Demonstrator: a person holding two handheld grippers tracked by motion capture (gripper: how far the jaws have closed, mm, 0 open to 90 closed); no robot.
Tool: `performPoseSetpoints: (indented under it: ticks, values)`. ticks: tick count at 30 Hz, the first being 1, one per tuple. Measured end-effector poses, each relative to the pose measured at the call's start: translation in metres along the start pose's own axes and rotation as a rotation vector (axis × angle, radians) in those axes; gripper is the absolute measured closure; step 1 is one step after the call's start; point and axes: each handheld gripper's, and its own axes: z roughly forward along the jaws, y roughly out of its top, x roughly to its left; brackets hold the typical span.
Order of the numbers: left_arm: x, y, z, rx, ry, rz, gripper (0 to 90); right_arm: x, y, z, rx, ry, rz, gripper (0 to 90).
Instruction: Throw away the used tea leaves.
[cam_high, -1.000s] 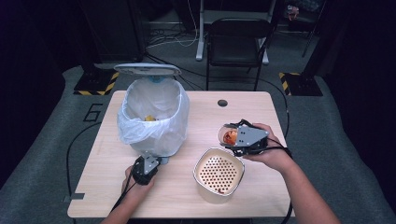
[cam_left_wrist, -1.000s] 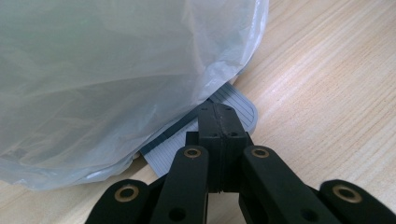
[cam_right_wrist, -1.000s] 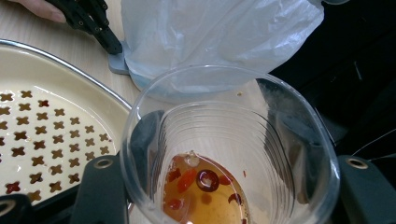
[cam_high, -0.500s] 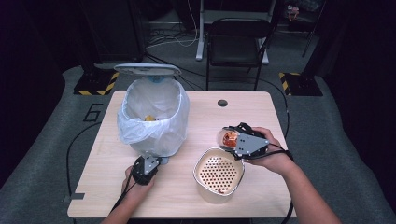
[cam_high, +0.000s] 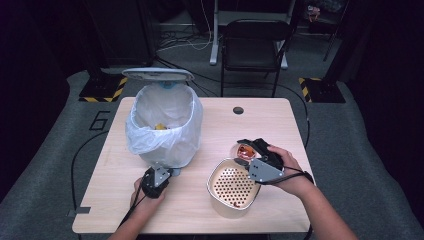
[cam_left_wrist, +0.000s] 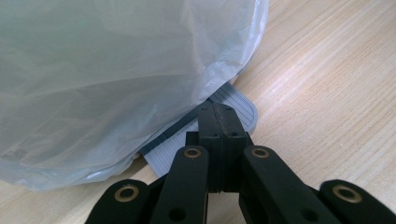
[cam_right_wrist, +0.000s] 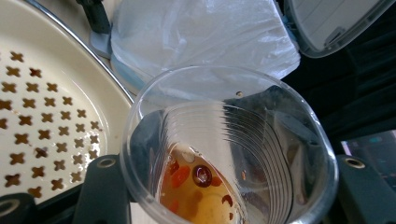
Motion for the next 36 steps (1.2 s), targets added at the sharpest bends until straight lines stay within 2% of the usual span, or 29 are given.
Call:
performPoseSetpoints:
  ticks: [4,5,12,15,18,20,23,26,27,31,32,33,34,35,36]
  values:
    - [0.000,0.000,0.000,0.001,-0.001,-0.001,90.0,0.003,0.001,-0.001,0.007,-0.010,-0.011,40.3]
    - [0.000,0.000,0.000,0.000,0.000,0.000,90.0,0.004,0.002,-0.001,0.008,-0.017,-0.035,40.5]
    - [0.000,0.000,0.000,0.001,-0.001,-0.001,90.0,0.006,0.004,-0.002,0.016,-0.024,-0.092,41.3]
    - [0.000,0.000,0.000,0.000,-0.001,-0.001,90.0,0.008,0.004,-0.001,0.023,-0.021,-0.094,41.5]
    - [0.000,0.000,0.000,0.000,-0.001,-0.001,90.0,0.013,0.005,-0.001,0.048,-0.028,-0.159,41.7]
    - [0.000,0.000,0.000,-0.001,0.000,0.000,90.0,0.014,0.005,0.000,0.057,-0.023,-0.177,41.8]
    - [0.000,0.000,0.000,0.000,0.000,0.000,90.0,0.018,0.008,0.001,0.081,-0.034,-0.260,41.9]
    - [0.000,0.000,0.000,0.000,0.000,0.001,90.0,0.021,0.010,0.002,0.089,-0.034,-0.278,42.0]
    - [0.000,0.000,0.000,0.000,0.000,0.000,90.0,0.024,0.011,0.002,0.098,-0.044,-0.324,42.0]
    - [0.000,0.000,0.000,-0.001,0.000,-0.001,90.0,0.027,0.013,0.003,0.113,-0.049,-0.387,42.0]
    - [0.000,0.000,0.000,0.000,0.000,0.001,90.0,0.029,0.014,0.004,0.123,-0.046,-0.399,42.0]
    - [0.002,0.000,0.000,0.002,0.011,0.023,90.0,0.031,0.015,0.004,0.140,-0.039,-0.444,42.0]
    - [0.001,0.000,0.000,0.002,0.007,0.020,90.0,0.031,0.015,0.004,0.140,-0.039,-0.444,42.0]
    - [0.000,0.000,0.000,-0.003,0.009,0.007,90.0,0.033,0.016,0.005,0.148,-0.041,-0.467,42.0]
    - [0.002,0.001,-0.001,-0.001,0.021,0.032,90.0,0.034,0.016,0.005,0.153,-0.046,-0.492,42.0]
